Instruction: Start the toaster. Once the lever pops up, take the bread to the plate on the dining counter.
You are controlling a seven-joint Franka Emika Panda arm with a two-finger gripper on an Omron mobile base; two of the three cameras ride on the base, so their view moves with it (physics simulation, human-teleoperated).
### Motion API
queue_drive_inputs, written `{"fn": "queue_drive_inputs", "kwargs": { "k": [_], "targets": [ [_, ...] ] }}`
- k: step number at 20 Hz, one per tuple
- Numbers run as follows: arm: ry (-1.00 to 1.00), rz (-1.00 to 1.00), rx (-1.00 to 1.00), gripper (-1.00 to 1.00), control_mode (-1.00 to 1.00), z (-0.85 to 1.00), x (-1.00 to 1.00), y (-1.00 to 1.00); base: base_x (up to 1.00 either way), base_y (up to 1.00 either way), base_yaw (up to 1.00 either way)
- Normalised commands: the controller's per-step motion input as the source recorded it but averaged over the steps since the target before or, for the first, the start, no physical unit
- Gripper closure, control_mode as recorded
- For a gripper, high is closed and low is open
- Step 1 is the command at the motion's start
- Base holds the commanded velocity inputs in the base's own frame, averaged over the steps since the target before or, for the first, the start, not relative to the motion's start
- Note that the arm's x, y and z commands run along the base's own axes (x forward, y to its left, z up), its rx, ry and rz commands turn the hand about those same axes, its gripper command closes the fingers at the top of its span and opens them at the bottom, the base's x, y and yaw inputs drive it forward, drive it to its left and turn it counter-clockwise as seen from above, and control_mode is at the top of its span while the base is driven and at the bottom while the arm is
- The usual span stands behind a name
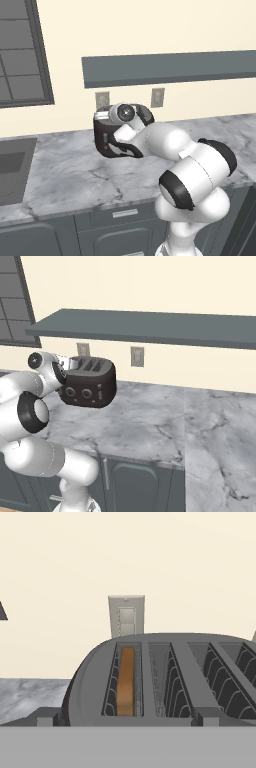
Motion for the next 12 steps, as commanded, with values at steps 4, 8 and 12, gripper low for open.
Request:
{"fn": "queue_drive_inputs", "kwargs": {
  "k": [4, 8, 12],
  "targets": [
    [0.0, 0.0, 0.0, -1.0, -1.0, 0.0, 0.0, 0.0, 0.0, 0.0, 0.0],
    [0.0, 0.0, 0.0, -1.0, -1.0, 0.0, 0.0, 0.0, 0.0, 0.0, 0.0],
    [0.0, 0.0, 0.0, -1.0, -1.0, 0.0, 0.0, 0.0, 0.0, 0.0, 0.0]
  ]
}}
